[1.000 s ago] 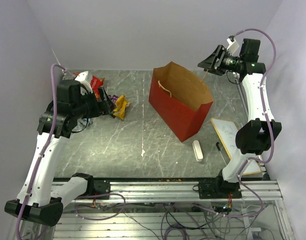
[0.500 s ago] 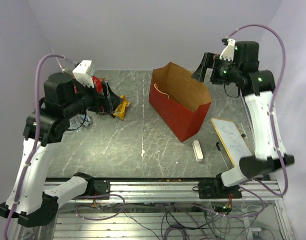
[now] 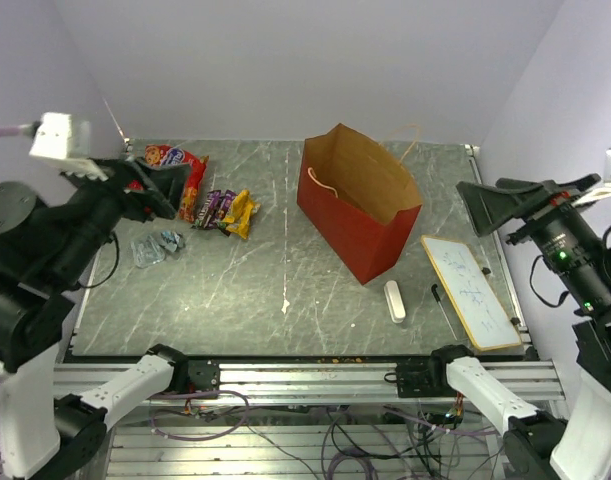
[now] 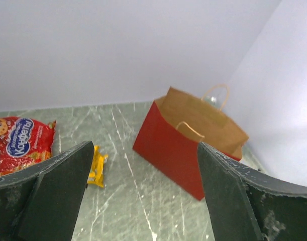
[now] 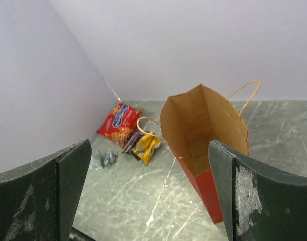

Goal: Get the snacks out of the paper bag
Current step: Reset both arms

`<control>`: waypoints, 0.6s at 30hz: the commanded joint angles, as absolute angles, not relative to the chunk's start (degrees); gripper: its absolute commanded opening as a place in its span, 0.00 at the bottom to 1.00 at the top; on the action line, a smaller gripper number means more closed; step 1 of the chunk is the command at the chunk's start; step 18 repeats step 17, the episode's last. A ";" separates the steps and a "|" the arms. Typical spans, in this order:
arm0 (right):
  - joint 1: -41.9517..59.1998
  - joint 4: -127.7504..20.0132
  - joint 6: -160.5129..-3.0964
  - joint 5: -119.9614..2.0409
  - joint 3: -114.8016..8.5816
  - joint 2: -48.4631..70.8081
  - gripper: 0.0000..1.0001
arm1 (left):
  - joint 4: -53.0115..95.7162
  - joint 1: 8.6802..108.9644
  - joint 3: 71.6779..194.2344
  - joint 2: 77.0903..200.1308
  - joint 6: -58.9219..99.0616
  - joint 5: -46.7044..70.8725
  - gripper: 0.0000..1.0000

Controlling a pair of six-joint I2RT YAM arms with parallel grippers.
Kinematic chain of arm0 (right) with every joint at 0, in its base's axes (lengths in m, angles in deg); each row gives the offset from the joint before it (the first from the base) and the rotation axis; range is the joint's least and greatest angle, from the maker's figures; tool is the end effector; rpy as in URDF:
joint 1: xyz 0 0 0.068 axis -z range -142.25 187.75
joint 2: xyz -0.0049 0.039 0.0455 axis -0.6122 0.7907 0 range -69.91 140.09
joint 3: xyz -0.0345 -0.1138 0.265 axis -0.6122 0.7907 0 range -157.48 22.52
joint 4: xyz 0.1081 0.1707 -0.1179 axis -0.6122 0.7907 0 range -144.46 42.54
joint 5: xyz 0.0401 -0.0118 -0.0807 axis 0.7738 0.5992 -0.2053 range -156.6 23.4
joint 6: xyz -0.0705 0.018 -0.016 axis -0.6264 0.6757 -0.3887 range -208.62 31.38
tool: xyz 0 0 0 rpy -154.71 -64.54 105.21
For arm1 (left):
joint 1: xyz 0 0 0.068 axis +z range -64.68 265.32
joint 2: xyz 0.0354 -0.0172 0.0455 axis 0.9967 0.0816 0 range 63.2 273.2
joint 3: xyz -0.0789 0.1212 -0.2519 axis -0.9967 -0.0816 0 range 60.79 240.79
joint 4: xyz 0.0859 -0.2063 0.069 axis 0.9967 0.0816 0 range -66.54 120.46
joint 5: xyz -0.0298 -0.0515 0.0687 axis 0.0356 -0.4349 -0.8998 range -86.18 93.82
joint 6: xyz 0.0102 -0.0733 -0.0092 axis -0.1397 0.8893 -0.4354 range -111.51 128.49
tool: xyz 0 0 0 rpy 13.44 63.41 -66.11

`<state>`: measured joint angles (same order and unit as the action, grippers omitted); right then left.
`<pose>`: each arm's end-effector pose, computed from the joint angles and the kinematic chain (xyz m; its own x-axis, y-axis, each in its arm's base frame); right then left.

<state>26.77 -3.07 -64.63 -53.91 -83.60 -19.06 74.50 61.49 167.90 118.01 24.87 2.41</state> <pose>0.0464 0.0229 0.5527 -0.1023 0.3841 -0.9176 -0.3933 0.8317 0.3920 0.0721 -0.0301 0.5542 -0.0883 -0.2692 -0.9590 0.3716 0.8844 -0.2825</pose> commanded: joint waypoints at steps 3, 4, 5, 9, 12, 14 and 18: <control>26.87 -3.94 -58.14 -60.71 -81.68 -20.44 1.00 | 70.62 61.24 169.28 115.28 28.12 -5.34 0.93; 26.90 -3.81 -57.57 -61.46 -81.42 -20.46 1.00 | 71.11 61.24 169.61 115.40 28.09 -5.79 0.93; 26.91 -3.77 -57.17 -61.96 -81.15 -20.39 1.00 | 71.44 61.24 169.75 115.39 28.02 -6.20 0.93; 26.90 -3.05 -56.72 -64.16 -80.34 -19.67 1.00 | 72.52 61.24 169.55 115.42 28.08 -6.41 0.93; 26.89 -2.81 -58.56 -64.47 -80.07 -18.84 1.00 | 73.18 61.24 169.10 115.41 28.26 -6.23 0.92; 27.44 -5.99 -59.83 -63.37 -77.52 -20.29 1.00 | 73.33 61.28 168.68 115.32 28.27 -6.13 0.92; 27.63 -3.09 -59.64 -65.27 -79.95 -18.00 1.00 | 74.28 61.24 168.94 115.73 28.43 -6.34 0.92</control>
